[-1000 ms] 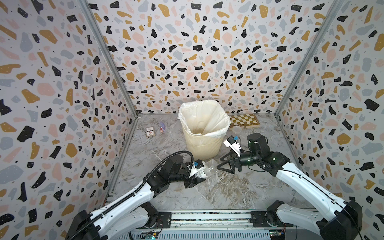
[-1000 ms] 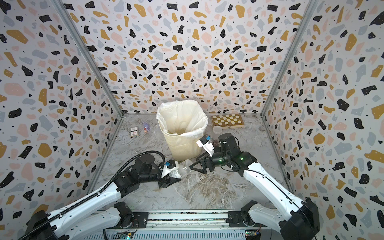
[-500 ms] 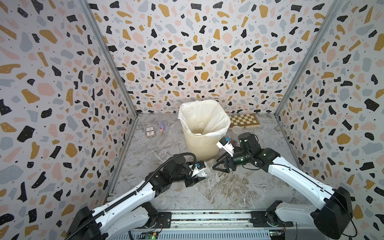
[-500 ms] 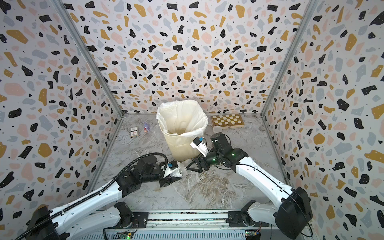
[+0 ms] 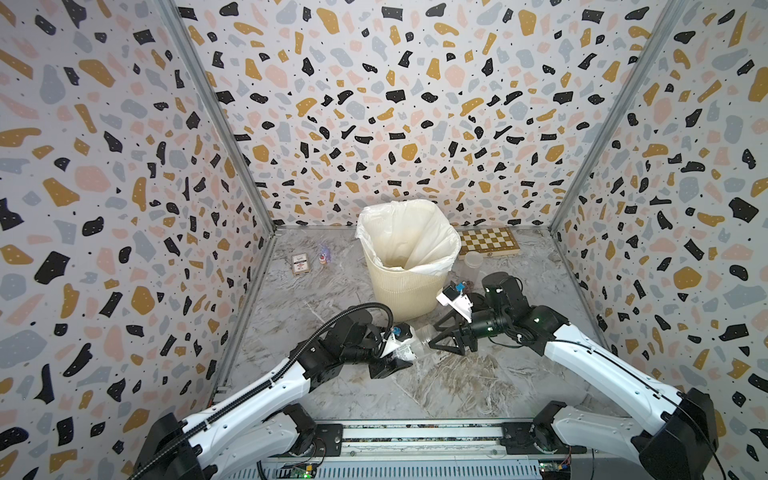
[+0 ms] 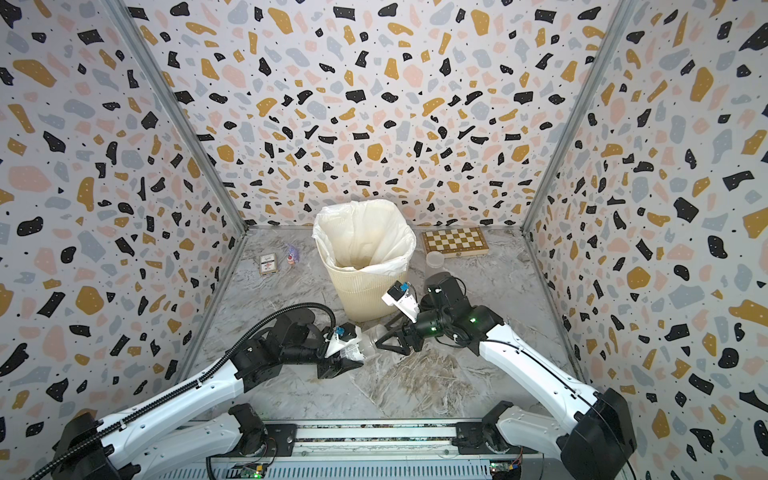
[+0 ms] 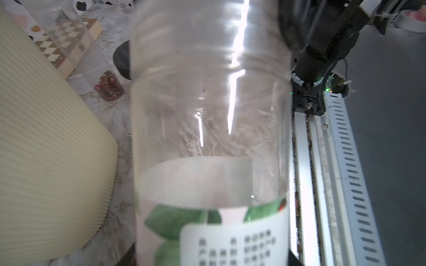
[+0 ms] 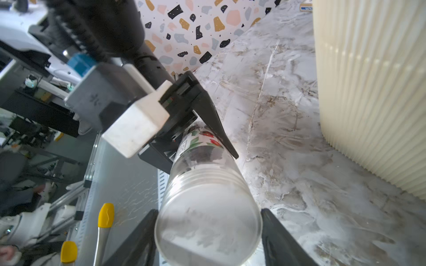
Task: Empty the moldy dried flower tea in the jars
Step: Unscrew the lid from the jar.
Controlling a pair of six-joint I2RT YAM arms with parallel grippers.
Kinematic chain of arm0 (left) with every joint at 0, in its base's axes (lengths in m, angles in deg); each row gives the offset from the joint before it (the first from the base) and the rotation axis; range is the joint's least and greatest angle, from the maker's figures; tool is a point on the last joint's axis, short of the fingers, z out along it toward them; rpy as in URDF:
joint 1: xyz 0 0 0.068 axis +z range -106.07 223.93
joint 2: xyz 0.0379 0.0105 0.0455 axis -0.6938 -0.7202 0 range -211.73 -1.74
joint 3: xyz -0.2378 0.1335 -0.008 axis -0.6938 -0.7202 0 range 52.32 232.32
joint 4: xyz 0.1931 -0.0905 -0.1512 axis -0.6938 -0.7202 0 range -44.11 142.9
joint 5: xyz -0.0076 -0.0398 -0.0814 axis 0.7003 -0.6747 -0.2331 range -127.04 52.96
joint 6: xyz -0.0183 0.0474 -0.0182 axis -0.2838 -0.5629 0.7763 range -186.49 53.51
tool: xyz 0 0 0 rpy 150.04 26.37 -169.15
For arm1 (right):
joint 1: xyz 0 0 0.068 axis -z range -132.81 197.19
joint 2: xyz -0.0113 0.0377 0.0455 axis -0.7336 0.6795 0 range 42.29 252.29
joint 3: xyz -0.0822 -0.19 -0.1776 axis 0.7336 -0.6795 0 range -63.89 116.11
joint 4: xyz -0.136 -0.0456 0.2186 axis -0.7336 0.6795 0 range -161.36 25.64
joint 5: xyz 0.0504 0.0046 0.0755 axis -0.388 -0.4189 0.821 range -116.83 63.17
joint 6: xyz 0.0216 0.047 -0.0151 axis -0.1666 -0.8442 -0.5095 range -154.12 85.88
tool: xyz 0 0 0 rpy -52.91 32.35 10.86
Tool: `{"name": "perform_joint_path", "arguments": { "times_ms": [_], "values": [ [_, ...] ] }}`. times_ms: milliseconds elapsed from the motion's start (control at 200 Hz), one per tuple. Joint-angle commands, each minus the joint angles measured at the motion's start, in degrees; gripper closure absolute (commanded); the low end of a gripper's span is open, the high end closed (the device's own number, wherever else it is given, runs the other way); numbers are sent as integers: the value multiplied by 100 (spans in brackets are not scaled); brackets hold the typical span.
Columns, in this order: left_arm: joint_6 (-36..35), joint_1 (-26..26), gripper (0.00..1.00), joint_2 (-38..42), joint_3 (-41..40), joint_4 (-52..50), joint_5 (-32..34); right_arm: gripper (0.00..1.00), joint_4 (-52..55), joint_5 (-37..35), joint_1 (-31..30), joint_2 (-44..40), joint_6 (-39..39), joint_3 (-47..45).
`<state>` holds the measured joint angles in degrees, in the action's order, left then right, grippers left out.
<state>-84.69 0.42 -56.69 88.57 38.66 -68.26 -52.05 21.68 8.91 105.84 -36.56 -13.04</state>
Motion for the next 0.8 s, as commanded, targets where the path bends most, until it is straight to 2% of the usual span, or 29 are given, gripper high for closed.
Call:
{"name": "perform_joint_path", "arguments": {
  "times_ms": [0, 335, 491, 651, 796],
  "values": [
    [135, -35, 42, -6, 500, 207, -1010, 50, -448, -15, -78, -199, 734, -191],
    [182, -34, 42, -54, 749, -45, -1610, 50, -394, -17, -118, -322, 2574, -335],
    [82, -35, 42, -56, 785, -202, -1668, 52, -395, 278, -176, -345, 3656, -377],
    [62, -29, 42, -76, 759, -177, -1662, 49, -477, 352, -206, -371, 4058, -347],
    [-8, -28, 42, -30, 684, -79, -1387, 34, -202, 227, -210, -145, 3488, 13]
  ]
}}
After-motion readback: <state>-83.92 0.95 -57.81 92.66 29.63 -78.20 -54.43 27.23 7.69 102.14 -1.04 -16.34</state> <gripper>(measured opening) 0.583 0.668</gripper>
